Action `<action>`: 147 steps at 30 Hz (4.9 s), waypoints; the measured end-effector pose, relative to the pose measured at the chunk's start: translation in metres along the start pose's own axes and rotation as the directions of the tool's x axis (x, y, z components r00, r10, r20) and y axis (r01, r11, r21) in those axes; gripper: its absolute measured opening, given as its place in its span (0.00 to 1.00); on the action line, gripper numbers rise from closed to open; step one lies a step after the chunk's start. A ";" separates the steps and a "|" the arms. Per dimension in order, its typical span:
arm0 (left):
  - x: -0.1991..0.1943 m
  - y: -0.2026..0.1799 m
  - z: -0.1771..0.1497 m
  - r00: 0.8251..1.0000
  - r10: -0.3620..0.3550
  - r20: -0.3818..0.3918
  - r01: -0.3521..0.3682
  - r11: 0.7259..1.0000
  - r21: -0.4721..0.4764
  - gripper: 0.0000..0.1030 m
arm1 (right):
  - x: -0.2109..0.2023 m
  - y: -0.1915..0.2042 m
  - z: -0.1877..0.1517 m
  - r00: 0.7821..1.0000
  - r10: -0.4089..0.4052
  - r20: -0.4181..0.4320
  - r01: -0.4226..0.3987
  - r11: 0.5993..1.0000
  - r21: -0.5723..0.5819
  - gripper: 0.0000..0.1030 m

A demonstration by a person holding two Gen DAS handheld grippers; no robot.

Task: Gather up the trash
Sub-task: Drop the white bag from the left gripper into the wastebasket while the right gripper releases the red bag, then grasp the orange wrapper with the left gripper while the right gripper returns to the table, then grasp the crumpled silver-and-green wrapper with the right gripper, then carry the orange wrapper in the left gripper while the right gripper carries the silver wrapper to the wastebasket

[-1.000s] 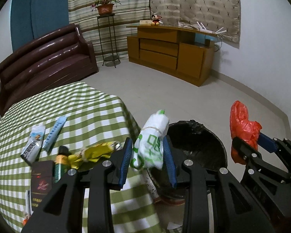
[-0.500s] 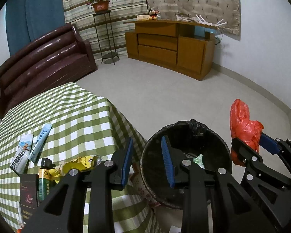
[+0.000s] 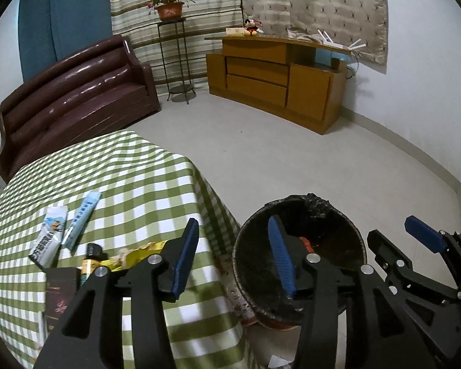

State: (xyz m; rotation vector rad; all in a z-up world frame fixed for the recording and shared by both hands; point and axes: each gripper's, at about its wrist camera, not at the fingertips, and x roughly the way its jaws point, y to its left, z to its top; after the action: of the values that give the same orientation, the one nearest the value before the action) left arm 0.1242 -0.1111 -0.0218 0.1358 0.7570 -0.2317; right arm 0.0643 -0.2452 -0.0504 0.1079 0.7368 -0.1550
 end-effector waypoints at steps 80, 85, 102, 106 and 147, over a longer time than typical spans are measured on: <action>-0.129 0.192 -0.126 0.992 0.122 0.007 -0.120 0.981 -0.151 0.41 | -0.085 0.160 -0.066 0.979 0.198 -0.055 -0.206 0.950 -0.235 0.67; -0.129 0.209 -0.129 0.988 0.156 -0.009 -0.155 0.972 -0.176 0.41 | -0.084 0.178 -0.067 0.969 0.236 -0.065 -0.245 0.929 -0.277 0.67; -0.114 0.224 -0.138 0.985 0.161 -0.061 -0.170 0.967 -0.191 0.41 | -0.062 0.207 -0.077 0.937 0.296 -0.186 -0.342 0.884 -0.319 0.38; -0.113 0.223 -0.138 0.985 0.161 -0.062 -0.170 0.967 -0.189 0.41 | -0.062 0.212 -0.083 0.911 0.334 -0.243 -0.399 0.864 -0.307 0.37; -0.122 0.174 -0.105 0.995 0.078 0.069 -0.068 0.989 -0.134 0.41 | -0.082 0.135 -0.047 0.979 0.205 0.014 -0.198 0.958 -0.206 0.16</action>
State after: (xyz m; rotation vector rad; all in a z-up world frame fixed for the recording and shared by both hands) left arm 0.0134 0.0973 -0.0060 0.0301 0.6905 -0.1160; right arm -0.0025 -0.0974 -0.0237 -0.0157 0.6979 0.1139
